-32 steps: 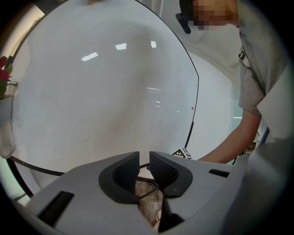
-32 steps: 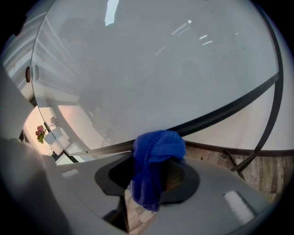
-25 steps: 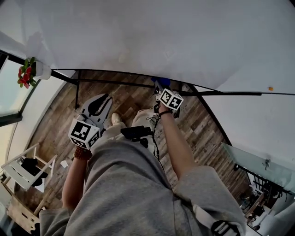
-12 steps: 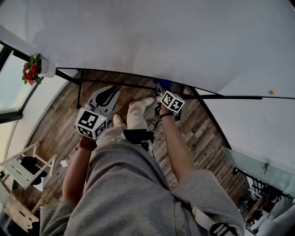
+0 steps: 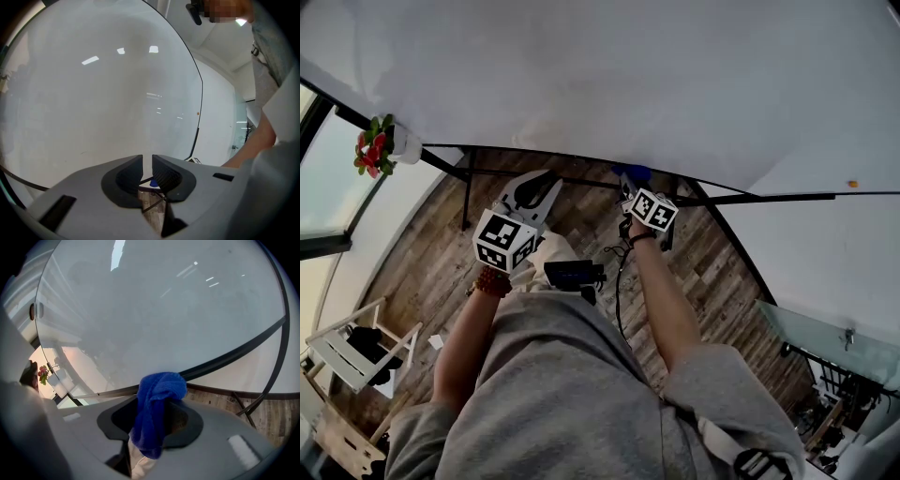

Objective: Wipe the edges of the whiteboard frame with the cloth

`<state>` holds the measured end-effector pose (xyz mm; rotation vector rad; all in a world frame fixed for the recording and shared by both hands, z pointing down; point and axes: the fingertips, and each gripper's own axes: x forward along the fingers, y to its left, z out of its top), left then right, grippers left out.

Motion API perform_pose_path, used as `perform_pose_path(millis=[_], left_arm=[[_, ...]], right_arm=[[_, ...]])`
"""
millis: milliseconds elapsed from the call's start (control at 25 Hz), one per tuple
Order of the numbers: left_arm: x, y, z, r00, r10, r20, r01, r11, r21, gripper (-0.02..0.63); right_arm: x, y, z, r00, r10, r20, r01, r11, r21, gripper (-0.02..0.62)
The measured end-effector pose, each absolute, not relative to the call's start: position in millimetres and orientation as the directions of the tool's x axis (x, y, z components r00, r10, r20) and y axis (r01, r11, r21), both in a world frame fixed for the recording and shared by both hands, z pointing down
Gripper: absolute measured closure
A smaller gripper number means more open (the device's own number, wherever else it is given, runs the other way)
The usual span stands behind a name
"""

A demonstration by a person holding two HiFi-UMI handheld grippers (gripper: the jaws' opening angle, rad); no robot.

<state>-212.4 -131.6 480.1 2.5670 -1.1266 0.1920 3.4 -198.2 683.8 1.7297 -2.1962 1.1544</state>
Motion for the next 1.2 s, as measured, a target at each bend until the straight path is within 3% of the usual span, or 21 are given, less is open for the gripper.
perform_pose_path(millis=[1200], left_arm=[[-293.0, -147.8, 489.7, 0.673, -0.704, 0.226, -0.735, -0.604, 0.307, 0.537]], right_arm=[[-97.4, -201.6, 673.1, -0.359, -0.785, 0.504, -0.859, 0.066, -0.509, 0.448]])
